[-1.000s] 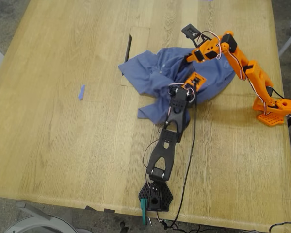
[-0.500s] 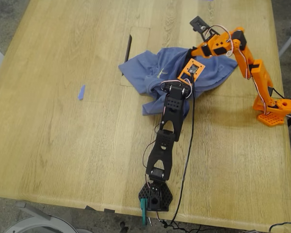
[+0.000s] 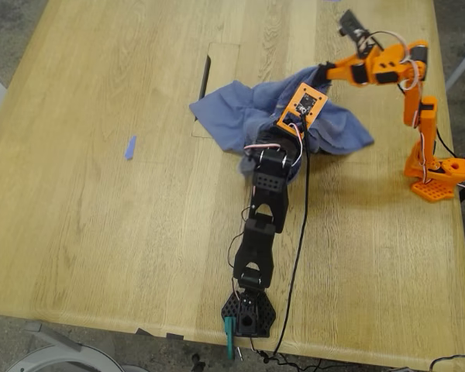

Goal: Fold a T-shirt

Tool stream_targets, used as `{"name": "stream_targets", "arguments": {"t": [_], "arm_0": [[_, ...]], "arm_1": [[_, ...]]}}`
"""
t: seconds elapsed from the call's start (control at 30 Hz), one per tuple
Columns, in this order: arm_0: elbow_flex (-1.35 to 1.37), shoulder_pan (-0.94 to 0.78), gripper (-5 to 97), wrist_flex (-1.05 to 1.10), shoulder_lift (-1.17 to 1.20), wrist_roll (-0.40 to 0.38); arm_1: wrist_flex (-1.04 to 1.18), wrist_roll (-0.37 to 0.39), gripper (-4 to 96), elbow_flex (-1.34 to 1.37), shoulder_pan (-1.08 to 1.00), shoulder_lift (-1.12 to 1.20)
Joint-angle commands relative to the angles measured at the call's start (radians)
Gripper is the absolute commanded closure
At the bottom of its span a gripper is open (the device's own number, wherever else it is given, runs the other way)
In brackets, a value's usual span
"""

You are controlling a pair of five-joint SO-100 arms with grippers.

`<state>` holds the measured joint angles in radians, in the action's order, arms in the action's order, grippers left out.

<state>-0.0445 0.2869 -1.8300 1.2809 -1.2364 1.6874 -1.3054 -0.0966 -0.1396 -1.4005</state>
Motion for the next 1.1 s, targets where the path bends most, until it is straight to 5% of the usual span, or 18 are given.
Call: {"name": "stream_targets", "arguments": {"t": [0.0, 0.4, 1.07], "arm_0": [[-0.064, 0.015, 92, -0.006, 0.202, 0.018], [-0.293, 0.063, 92, 0.089, 0.229, 0.060], [-0.293, 0.147, 92, 0.391, 0.318, 0.078]], "arm_1": [[-0.003, -0.012, 91.3, -0.048, 0.011, -0.100], [-0.094, -0.015, 91.3, -0.046, -0.026, -0.259], [-0.380, -0.003, 91.3, -0.046, -0.057, -0.379]]}}
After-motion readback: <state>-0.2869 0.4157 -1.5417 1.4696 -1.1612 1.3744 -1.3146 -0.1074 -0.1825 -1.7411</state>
